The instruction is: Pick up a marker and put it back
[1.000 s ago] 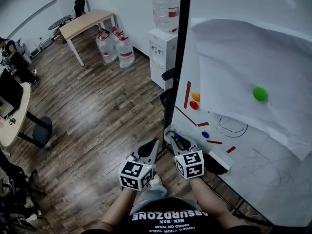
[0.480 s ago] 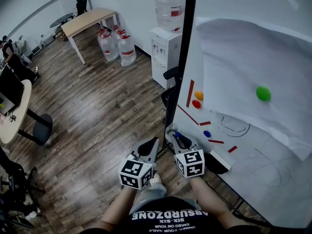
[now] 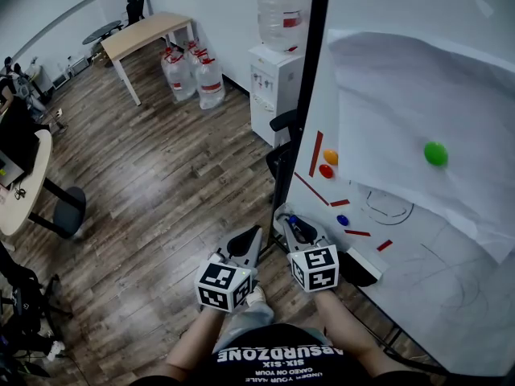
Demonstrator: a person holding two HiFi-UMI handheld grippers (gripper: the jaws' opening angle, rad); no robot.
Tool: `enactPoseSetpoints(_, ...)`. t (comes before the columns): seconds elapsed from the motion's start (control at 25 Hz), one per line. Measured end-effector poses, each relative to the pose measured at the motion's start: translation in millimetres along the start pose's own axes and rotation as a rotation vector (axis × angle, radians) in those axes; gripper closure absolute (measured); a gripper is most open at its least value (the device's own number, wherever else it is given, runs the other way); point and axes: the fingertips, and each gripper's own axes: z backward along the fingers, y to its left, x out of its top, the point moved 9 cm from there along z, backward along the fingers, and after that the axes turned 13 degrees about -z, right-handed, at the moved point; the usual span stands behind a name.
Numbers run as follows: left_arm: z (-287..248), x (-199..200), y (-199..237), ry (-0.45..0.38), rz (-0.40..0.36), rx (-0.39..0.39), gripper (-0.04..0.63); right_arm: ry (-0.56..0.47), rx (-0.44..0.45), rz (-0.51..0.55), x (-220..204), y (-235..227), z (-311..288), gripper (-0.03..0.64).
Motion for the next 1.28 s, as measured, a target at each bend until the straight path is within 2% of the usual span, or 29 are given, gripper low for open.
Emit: enactPoseSetpoints(1.28,6,2,-11,-0.011,-0.009,0.007,0.588,-0.127,0.032,0.016,32,11,22,0.551)
